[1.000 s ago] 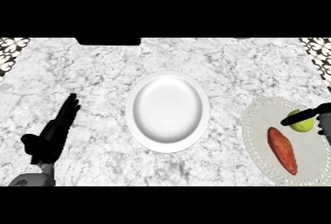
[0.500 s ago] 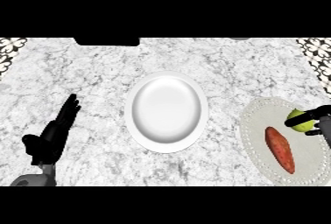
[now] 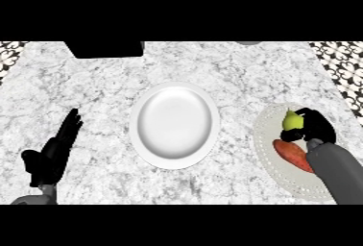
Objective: Pick the pear from the placemat and place it in the plate
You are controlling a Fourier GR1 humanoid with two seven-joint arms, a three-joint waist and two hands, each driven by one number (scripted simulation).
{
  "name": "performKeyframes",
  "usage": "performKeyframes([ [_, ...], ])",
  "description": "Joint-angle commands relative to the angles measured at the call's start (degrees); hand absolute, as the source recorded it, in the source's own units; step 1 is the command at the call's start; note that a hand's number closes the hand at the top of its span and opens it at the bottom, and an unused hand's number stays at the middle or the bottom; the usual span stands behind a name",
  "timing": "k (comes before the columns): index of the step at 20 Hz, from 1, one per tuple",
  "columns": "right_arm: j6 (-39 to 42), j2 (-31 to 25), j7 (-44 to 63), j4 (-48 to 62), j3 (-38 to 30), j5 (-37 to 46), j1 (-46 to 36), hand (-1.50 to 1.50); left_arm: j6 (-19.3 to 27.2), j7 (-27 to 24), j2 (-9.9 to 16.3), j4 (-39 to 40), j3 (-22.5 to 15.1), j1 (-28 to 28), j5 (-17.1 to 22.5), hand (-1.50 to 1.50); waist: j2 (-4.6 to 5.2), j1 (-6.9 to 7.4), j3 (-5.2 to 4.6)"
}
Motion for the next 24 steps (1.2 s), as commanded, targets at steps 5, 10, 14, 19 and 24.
performKeyframes([
  [5, -12.70, 3.23, 0.19, -22.16, 13.94, 14.66, 11.20, 1.50, 1.66, -0.26, 0.18, -0.27, 1.32, 2.04, -0.26, 0.00, -0.75, -3.91, 0.37],
  [10, -14.06, -0.17, 8.83, -38.46, 17.35, 24.02, 14.41, 1.50, 1.17, -0.71, 0.39, -0.55, 2.23, 3.37, 0.72, 0.00, -0.55, -4.05, 0.28],
  [14, -14.54, -1.18, 15.38, -50.73, 18.83, 35.00, 16.95, 1.50, 0.72, 0.22, 1.23, -1.80, 2.47, 3.10, 0.93, 0.00, -0.34, -3.67, 0.39],
  [19, -6.92, -1.30, 23.68, -67.38, 21.17, 48.54, 22.32, 1.50, 0.19, 0.53, 0.24, -2.48, 0.81, 2.56, 0.45, 0.00, 0.58, -2.49, 0.56],
  [24, 6.89, 5.57, 29.85, -80.45, 24.91, 60.28, 24.36, 1.50, -0.07, 0.68, -0.21, -3.08, -0.16, 0.48, -0.30, 0.00, 1.77, 1.10, 0.72],
])
